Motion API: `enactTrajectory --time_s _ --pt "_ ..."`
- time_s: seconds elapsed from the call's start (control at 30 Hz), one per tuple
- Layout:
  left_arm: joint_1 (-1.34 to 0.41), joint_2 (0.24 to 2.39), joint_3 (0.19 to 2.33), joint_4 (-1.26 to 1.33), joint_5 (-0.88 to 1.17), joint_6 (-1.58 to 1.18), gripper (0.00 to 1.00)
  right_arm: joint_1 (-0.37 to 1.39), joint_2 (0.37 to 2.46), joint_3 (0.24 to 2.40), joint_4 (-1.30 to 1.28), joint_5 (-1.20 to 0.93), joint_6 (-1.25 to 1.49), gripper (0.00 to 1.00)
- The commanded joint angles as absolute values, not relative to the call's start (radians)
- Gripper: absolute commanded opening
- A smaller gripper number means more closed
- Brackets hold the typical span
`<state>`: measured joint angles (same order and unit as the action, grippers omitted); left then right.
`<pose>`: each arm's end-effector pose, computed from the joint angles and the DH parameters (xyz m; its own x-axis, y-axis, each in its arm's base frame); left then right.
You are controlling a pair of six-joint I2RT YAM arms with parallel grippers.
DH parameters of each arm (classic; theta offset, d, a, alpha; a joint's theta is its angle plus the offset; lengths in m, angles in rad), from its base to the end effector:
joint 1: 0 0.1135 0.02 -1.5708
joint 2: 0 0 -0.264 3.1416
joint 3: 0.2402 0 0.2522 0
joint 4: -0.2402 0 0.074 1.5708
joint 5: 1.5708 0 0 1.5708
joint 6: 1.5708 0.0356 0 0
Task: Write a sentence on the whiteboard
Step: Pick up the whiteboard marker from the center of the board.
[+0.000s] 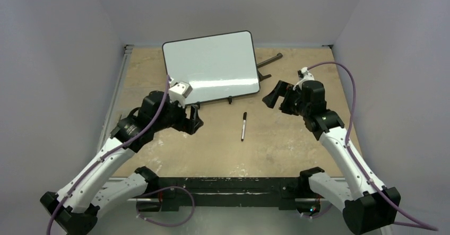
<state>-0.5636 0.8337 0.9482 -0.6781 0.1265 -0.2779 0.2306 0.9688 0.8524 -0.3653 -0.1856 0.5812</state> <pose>0.1425 -0.0954 0.3382 -0.6044 0.0600 -0.7944 0.4724 0.8299 -0.2967 0.2101 0.0561 0.3117 -0.5877 0.4163 -0.6938 -0.0732 0.8266 0.5580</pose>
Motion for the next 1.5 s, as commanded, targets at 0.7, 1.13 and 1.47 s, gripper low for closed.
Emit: enactTrajectory --time_s 0.7,1.13,1.47 --pt "-0.935 1.708 1.411 -0.55 -0.141 -0.406 0.52 0.288 0.922 0.88 -0.485 0.014 0.46 0.99" --pt "-0.937 1.989 1.623 -0.617 -0.232 -0.402 0.35 0.288 0.856 0.87 -0.481 0.028 0.439 0.99" --pt "-0.937 2.098 1.711 -0.615 -0.248 -0.403 0.33 0.288 0.844 0.864 -0.445 0.02 0.443 0.99"
